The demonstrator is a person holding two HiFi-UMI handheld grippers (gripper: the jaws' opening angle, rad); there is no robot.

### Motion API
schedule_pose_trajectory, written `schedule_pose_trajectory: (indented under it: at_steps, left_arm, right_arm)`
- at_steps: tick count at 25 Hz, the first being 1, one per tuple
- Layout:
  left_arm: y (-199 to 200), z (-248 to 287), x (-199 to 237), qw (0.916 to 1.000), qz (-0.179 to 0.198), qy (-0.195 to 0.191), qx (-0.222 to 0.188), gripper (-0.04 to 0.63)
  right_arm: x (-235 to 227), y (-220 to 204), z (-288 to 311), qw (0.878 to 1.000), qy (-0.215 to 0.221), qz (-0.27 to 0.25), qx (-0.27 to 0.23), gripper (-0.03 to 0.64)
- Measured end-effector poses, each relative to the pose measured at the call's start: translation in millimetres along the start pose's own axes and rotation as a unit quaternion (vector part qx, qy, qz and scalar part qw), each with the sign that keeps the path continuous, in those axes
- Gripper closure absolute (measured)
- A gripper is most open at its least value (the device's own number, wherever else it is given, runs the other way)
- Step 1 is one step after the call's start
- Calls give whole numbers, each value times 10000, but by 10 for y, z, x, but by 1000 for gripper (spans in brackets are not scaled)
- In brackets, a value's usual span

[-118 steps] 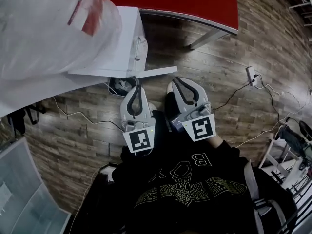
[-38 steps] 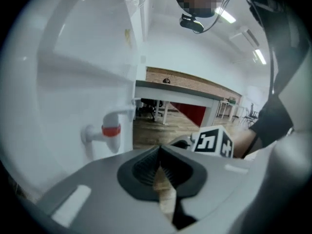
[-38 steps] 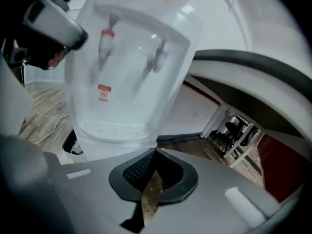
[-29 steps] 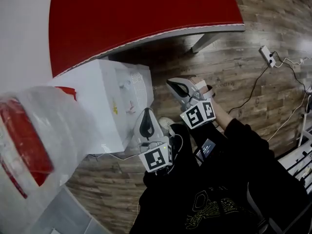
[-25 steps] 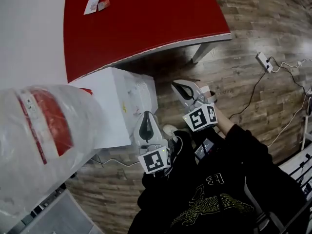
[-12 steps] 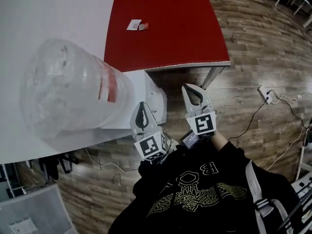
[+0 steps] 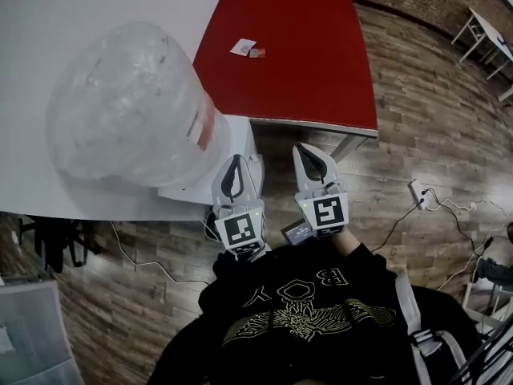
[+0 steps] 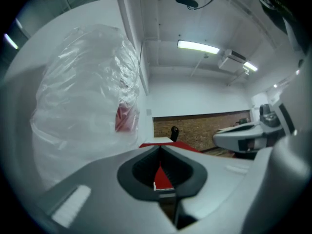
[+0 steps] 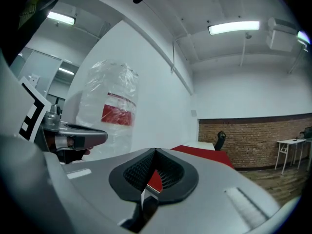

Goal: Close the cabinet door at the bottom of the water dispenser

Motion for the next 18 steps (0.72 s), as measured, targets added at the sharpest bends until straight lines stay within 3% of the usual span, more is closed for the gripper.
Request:
schedule_pose_trajectory:
  at_steps: [18]
  left_arm:
    - [-38, -32, -24, 10000, -19, -43, 39, 588]
  right_arm:
    - [99, -7, -2, 9998, 154, 142, 26, 617]
Point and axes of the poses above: the fingertips, and each gripper's own axes: z forward along the fingers, x to its left, y out of its top, the point moved 4 cm from there along -z, backward along the fingers, and after that the axes turned 15 degrees about x, right-handed, at the moved point
